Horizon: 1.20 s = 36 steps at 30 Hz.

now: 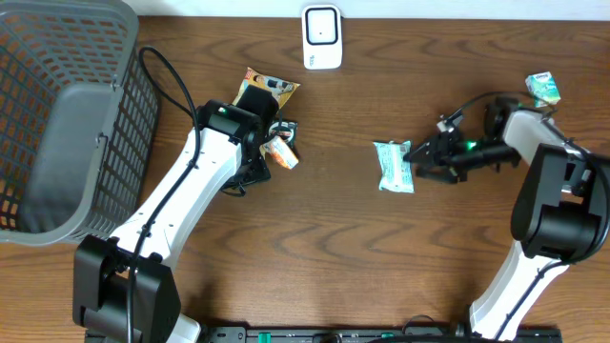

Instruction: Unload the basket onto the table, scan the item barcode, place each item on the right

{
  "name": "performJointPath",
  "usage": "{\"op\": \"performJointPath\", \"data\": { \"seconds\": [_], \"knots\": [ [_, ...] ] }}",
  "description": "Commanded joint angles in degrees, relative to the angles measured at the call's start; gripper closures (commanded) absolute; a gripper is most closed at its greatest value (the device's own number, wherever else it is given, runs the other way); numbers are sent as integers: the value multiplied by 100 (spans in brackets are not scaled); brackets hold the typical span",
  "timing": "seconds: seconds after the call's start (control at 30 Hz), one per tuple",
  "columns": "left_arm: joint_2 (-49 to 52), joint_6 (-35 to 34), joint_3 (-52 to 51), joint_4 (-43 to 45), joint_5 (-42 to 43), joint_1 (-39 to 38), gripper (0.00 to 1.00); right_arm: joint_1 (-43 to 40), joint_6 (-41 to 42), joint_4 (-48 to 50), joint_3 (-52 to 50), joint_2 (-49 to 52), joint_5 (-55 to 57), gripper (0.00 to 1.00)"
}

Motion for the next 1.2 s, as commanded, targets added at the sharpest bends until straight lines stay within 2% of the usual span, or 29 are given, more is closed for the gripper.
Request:
{"op": "performJointPath", "data": {
  "seconds": [0.0, 0.2, 0.37, 0.5, 0.63, 0.67, 0.9, 1.17],
  "knots": [
    [-31, -50, -33, -37, -94, 17, 3, 26, -341, -153, 238, -184, 304, 31],
    [-31, -50, -33, -37, -94, 17, 2, 280, -275, 122, 15, -179, 841, 20],
    [-31, -50, -33, -37, -94, 17, 2, 557, 372, 887, -389, -179, 1132, 21],
    [-31, -48, -33, -37, -94, 17, 2, 809, 673, 1432, -739, -179, 1128, 41],
    [-31, -50, -33, -37, -94, 17, 2, 1080, 702, 1515, -850, -179, 1132, 93],
    [-31, -50, -33, -37, -94, 17, 2, 1143, 702, 1519, -846, -181, 1126, 99],
    [-31, -48, -33, -37, -94, 17, 2, 1344, 654, 1141, -330, -232, 1014, 99],
    [-31, -50, -33, -37, -94, 17, 2, 1888, -26, 693, 785, -844, 999, 99]
  ]
}}
